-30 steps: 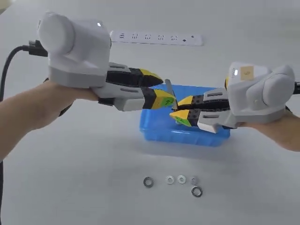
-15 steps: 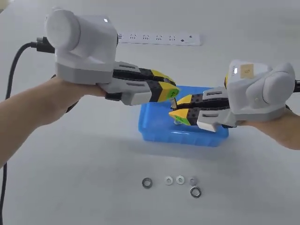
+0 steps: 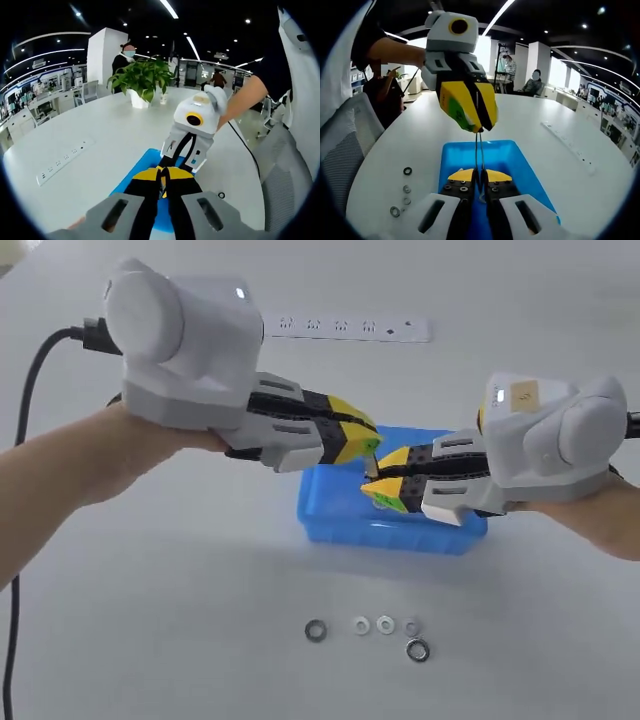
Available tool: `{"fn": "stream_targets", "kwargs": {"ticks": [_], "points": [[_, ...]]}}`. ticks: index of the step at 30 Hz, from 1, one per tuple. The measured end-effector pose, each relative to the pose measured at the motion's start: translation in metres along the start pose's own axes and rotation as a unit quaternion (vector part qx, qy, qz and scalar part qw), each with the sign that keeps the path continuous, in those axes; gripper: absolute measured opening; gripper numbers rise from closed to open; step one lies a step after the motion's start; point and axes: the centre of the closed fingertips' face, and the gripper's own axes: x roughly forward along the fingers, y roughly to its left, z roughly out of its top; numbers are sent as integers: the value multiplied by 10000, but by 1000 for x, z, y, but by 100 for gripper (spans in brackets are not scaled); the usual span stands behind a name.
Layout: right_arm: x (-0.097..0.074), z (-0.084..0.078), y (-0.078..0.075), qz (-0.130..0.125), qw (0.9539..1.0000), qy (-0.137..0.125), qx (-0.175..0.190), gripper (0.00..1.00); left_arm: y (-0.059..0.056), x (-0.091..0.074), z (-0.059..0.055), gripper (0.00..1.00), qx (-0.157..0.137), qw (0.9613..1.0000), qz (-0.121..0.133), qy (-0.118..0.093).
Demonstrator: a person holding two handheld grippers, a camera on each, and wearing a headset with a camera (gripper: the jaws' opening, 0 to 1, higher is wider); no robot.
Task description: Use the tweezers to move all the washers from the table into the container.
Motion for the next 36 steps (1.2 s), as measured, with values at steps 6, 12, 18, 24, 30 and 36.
{"fn": "stream_targets", "kwargs": {"ticks": [6, 12, 18, 24, 30, 36], "points": [[-3, 8, -3, -42, 9999, 11, -96, 8, 0, -2, 8, 7, 239, 9997, 73, 20], [-7, 19, 1, -33, 9998, -8, -202, 8, -9, -4, 20, 7, 454, 9990, -1, 51], [-14, 31, 17, 132, 9990, 8, -423, 8, -27, -16, 28, 6, 533, 9982, -234, 147], [-19, 42, 33, 203, 9978, 5, -627, 9, -44, -28, 34, 5, 567, 9975, -374, 201], [-23, 48, 42, 136, 9974, 21, -710, 11, -57, -36, 38, 5, 730, 9961, -401, 289], [-24, 48, 56, 148, 9984, 55, -548, 16, -70, -42, 37, 5, 813, 9952, -392, 390]]}}
